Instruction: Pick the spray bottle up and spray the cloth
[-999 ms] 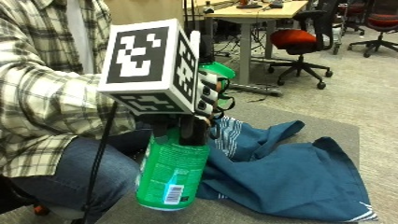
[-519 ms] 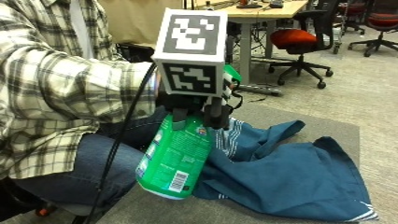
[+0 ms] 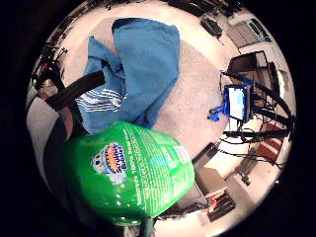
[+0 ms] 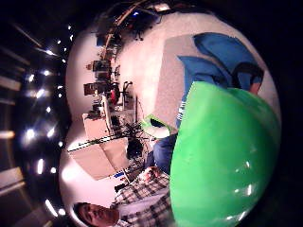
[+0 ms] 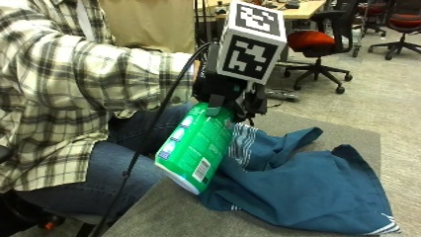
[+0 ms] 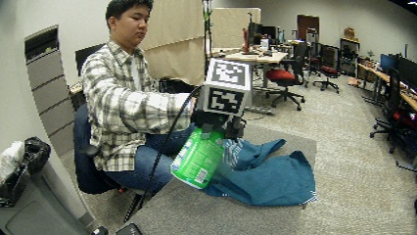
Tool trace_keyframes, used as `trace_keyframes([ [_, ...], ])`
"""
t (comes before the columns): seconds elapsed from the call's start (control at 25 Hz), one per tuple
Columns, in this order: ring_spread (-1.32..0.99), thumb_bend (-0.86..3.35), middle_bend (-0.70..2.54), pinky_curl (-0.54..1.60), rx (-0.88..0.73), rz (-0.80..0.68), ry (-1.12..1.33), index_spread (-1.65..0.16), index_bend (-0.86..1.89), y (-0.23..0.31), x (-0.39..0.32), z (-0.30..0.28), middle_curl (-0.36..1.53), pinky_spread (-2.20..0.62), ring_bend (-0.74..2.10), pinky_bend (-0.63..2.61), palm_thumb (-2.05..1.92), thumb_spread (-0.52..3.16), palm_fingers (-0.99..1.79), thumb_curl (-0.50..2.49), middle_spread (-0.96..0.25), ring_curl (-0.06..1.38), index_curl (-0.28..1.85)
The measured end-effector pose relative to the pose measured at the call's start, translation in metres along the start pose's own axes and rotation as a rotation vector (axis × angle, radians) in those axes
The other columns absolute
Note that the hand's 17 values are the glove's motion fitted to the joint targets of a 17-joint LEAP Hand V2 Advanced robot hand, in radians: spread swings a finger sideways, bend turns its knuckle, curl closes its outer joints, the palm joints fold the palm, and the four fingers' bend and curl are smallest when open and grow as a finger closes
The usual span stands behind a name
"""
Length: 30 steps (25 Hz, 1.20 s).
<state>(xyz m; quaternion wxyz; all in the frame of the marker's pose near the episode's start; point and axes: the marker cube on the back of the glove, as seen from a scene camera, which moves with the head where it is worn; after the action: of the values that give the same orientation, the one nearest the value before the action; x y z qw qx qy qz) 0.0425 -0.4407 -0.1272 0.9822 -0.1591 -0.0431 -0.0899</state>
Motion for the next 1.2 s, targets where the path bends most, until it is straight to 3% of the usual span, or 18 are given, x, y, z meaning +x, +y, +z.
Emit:
trace_keyframes([
  [0.6, -0.2, -0.03, 0.57, 0.39, -0.211, 0.098, 0.233, -0.18, 0.32, -0.024, 0.0, 0.037, 0.51, -0.17, 0.56, 0.41, 1.06, 0.1, 1.33, 0.81, -0.1, 0.48, 0.55],
  [1.2, -0.2, -0.03, 0.57, 0.4, -0.273, 0.13, 0.404, -0.18, 0.32, -0.031, -0.006, 0.063, 0.51, -0.17, 0.57, 0.41, 1.06, 0.1, 1.33, 0.81, -0.1, 0.48, 0.56],
])
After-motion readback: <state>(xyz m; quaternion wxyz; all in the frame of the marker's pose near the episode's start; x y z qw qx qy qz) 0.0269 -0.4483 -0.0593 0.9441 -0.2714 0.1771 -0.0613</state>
